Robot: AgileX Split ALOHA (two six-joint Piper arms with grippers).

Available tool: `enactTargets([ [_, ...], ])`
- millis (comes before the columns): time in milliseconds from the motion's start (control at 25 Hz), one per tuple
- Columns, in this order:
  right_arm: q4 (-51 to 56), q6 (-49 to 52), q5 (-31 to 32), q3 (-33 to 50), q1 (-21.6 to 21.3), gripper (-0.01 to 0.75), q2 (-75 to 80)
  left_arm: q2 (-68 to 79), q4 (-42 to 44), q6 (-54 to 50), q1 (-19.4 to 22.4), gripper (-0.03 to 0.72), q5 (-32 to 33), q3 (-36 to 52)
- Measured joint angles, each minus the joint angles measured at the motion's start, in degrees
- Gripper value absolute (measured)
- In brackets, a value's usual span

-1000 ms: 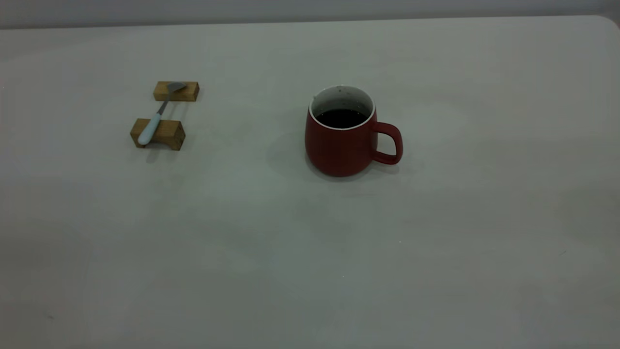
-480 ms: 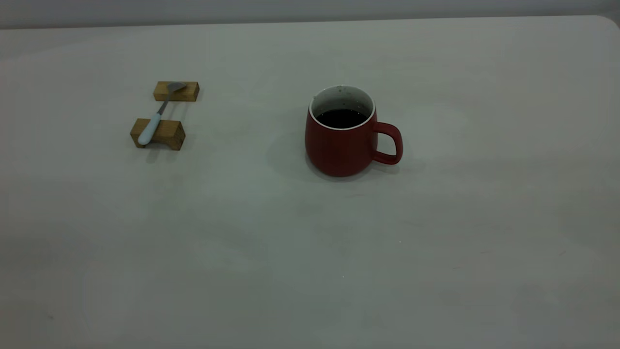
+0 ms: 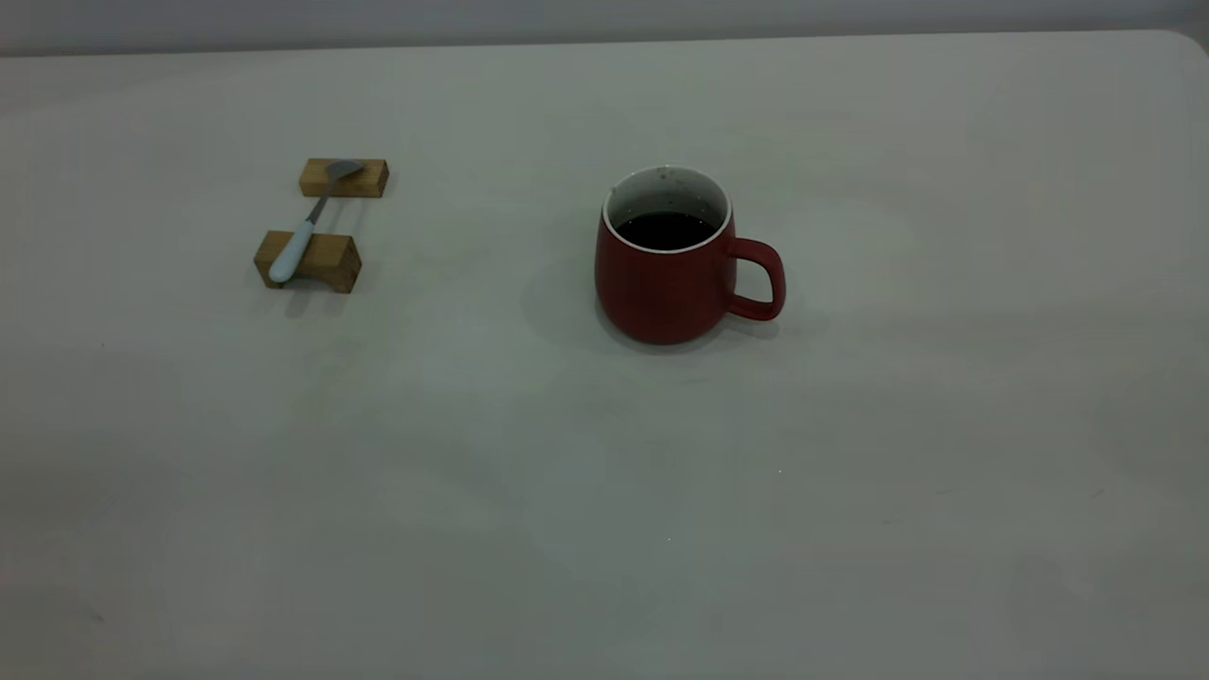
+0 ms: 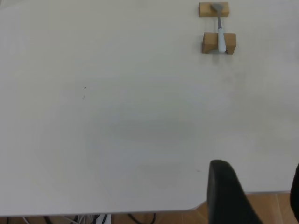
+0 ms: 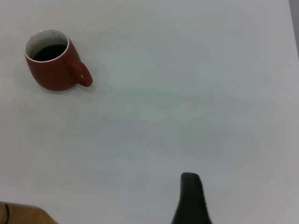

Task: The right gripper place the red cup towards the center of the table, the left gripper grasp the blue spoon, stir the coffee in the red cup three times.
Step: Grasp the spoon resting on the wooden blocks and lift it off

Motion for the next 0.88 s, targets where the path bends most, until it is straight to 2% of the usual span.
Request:
enactTargets([
  [480,0.0,0.0,0.0,0.0,0.0,0.414,0.0,0.0,0.0,0.1,0.0,0.407,0.0,0.0],
  [880,0.0,0.0,0.0,0.0,0.0,0.296,0.0,0.0,-0.2,-0.2,0.0,0.407,0.0,0.0],
])
